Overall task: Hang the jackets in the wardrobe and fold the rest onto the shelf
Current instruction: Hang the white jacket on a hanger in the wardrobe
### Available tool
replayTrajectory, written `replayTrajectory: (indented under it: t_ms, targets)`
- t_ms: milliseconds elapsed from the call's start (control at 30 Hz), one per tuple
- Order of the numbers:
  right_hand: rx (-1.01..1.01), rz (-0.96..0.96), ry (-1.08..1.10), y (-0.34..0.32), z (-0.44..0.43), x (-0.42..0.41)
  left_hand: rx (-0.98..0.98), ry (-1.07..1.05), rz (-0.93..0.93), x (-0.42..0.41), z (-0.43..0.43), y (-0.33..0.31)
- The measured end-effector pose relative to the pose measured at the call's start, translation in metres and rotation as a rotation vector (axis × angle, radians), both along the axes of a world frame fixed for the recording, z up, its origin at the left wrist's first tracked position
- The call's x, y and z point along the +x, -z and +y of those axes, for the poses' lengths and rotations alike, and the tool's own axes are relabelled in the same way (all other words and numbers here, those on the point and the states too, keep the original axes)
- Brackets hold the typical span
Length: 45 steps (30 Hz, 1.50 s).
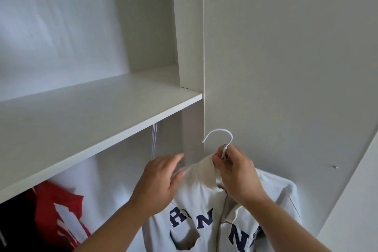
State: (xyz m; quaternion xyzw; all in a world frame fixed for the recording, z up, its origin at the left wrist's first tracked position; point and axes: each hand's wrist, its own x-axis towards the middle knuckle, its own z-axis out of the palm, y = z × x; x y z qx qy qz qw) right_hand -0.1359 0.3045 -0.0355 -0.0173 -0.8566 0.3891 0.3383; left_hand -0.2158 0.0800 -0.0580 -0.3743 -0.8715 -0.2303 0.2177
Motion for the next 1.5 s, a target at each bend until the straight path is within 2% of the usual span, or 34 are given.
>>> replayTrajectory:
  t_ms: [33, 100, 167, 300, 467, 567, 667, 833, 1000, 1133, 1267, 1333, 1433, 1500]
  targets:
    - [0.011, 0.004, -0.01, 0.0, -0.001, 0.0, -0.05, 0.019, -0.059, -0.002, 0.001, 0.003]
    - [0.033, 0.004, -0.032, 0.0, -0.002, 0.0, 0.001, -0.003, -0.138, -0.003, 0.002, 0.01]
    - [0.043, 0.0, -0.047, 0.0, -0.002, 0.001, 0.059, -0.057, -0.126, -0.003, 0.003, 0.014]
    - [0.036, -0.036, -0.069, 0.003, -0.001, 0.001, -0.016, -0.11, -0.107, -0.002, 0.009, 0.01]
    - [0.037, -0.083, -0.077, 0.006, -0.008, 0.001, -0.015, 0.013, -0.298, 0.005, 0.027, 0.007]
    - [0.021, -0.149, -0.108, 0.005, -0.005, 0.003, 0.079, -0.009, -0.385, 0.006, 0.027, 0.008]
    - [0.046, -0.335, -0.196, -0.005, 0.008, 0.006, 0.179, -0.007, -0.383, 0.008, 0.023, 0.01]
    - [0.424, -0.827, -0.208, -0.012, 0.045, 0.015, 0.241, 0.011, -0.304, 0.006, 0.017, 0.013]
    - [0.529, -0.685, -0.041, -0.008, 0.045, 0.01, 0.103, -0.009, -0.363, -0.008, 0.01, 0.008]
    - [0.509, -0.522, 0.035, -0.002, 0.04, 0.011, -0.008, 0.012, -0.412, -0.012, 0.012, 0.001]
    - [0.547, -0.557, -0.032, 0.004, 0.026, 0.014, -0.079, 0.056, -0.478, -0.002, 0.014, 0.0]
    - [0.577, -0.521, 0.027, 0.012, 0.021, 0.017, -0.07, 0.057, -0.395, 0.003, 0.014, 0.004]
    - [0.577, -0.499, 0.069, 0.019, 0.014, 0.021, 0.05, -0.016, -0.173, 0.007, 0.014, 0.012]
    - [0.613, -0.594, 0.03, 0.021, 0.011, 0.023, -0.007, -0.024, -0.21, 0.01, 0.015, 0.018]
